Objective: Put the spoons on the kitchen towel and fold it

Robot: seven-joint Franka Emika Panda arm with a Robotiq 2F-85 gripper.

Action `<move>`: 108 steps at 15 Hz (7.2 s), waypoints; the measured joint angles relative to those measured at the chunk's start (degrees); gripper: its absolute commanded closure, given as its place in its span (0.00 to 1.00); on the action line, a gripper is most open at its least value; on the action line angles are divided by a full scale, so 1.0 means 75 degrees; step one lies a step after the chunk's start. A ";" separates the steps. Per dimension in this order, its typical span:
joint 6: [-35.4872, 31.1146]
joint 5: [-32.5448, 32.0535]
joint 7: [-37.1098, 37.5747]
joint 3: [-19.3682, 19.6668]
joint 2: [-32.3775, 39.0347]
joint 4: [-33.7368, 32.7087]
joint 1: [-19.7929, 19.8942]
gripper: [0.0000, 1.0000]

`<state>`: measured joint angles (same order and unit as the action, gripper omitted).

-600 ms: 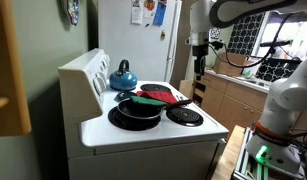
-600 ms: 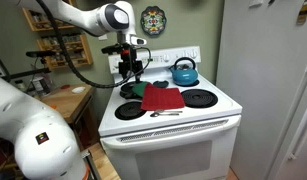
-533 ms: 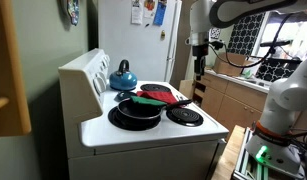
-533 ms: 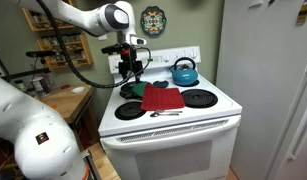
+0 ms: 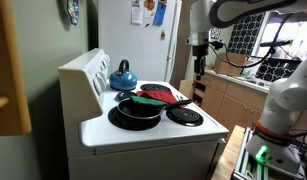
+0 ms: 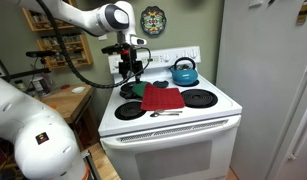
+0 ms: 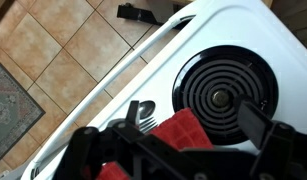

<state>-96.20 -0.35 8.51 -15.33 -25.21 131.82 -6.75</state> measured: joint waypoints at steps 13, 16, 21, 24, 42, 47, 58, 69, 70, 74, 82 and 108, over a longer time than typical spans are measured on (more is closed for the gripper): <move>-0.0210 0.0824 0.1267 0.0718 -0.0357 0.1282 0.0259 0.00; -0.0210 0.0828 0.1273 0.0718 -0.0376 0.1282 0.0259 0.00; -0.0347 0.0695 0.1868 0.0892 -0.0124 0.1241 0.0763 0.00; -0.1090 0.0659 0.2330 0.1135 0.0356 0.1220 0.1290 0.00; -0.3592 0.1172 0.2923 0.1402 0.2338 0.0732 0.1426 0.00; -0.4027 0.1553 0.2910 0.1513 0.2884 0.0739 0.1411 0.13; -0.4375 0.2000 0.2905 0.1672 0.3215 0.0686 0.1352 0.34; -0.4374 0.1994 0.3109 0.1694 0.3569 0.0394 0.1197 0.51; -0.4373 0.1991 0.3141 0.1694 0.3597 0.0370 0.1185 0.52; -0.4291 0.1951 0.3219 0.1774 0.3599 0.0331 0.1184 0.82; -0.4285 0.1946 0.3353 0.1806 0.3602 0.0252 0.1172 0.97; -0.3595 -0.0406 0.3341 0.1469 0.2966 -0.0364 0.0553 0.99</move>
<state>-123.17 -3.39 33.56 -4.31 -2.96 129.09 -2.60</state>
